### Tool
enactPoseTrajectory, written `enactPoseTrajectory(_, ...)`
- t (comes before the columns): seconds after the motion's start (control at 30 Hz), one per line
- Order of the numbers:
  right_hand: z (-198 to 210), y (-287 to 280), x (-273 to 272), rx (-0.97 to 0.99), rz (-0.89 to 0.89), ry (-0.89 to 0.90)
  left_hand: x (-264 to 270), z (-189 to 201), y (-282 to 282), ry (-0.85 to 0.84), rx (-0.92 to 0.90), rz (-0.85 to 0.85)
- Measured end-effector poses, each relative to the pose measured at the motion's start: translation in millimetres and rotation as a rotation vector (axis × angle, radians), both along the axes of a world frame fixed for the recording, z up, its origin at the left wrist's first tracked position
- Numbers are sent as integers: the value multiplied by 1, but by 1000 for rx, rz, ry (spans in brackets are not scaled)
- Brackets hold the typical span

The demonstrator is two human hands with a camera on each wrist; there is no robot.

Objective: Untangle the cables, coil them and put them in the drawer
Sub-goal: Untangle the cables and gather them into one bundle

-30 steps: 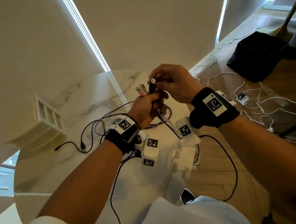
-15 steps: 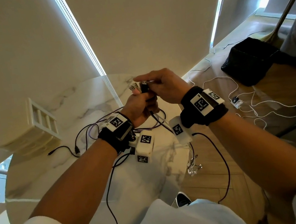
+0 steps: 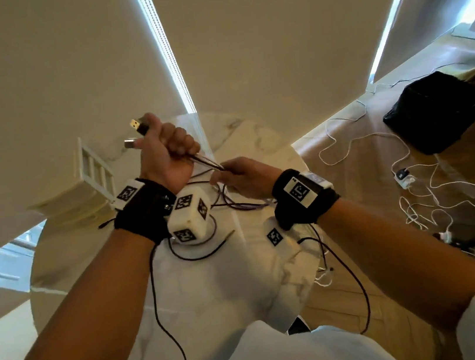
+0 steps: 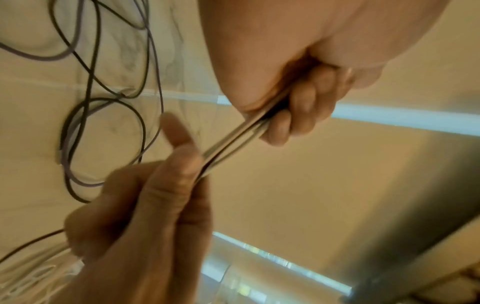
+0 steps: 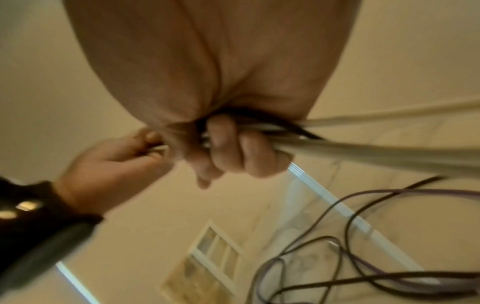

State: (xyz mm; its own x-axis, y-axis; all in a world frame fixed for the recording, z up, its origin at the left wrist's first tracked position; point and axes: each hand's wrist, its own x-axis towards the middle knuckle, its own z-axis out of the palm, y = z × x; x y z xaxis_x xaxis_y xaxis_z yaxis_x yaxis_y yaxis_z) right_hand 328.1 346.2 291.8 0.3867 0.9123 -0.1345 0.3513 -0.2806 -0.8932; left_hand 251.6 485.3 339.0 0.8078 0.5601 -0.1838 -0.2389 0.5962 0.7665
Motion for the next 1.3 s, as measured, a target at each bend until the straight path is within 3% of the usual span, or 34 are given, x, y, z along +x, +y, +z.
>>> enactPoseTrajectory(0.1,-13,25,-5,-54,11,-297,-36,-7,20,-37,-37,32)
enactPoseTrajectory(0.17,-19,40,-19,-47,95,-378,-62,-16,36,-39,-25,42)
enactPoseTrajectory(0.23,-22,52,-46,-12,213,-303,-90,-25,58,13,39,50)
enactPoseTrajectory(0.33,-37,72,-82,-69,309,-47,-138,-39,93,60,26,129)
enactPoseTrajectory(0.47,-60,109,-107,-172,374,-215,-183,-51,107,121,16,238)
enactPoseTrajectory(0.6,-65,135,-135,-240,361,-221,-206,-60,112,140,5,324)
enactPoseTrajectory(0.73,-73,139,-152,-336,408,219,-233,-70,134,184,-74,457)
enactPoseTrajectory(0.77,-75,140,-151,-364,393,217,-237,-73,137,205,-83,460)
enactPoseTrajectory(0.9,-85,151,-129,-445,327,-159,-248,-82,145,374,-8,448)
enactPoseTrajectory(1.07,-97,171,-91,-393,128,-243,-269,-94,163,485,57,429)
enactPoseTrajectory(1.2,-107,178,-96,-566,329,-494,-273,-100,166,462,22,407)
enactPoseTrajectory(1.3,-110,180,-92,-693,346,-660,-275,-100,171,448,3,382)
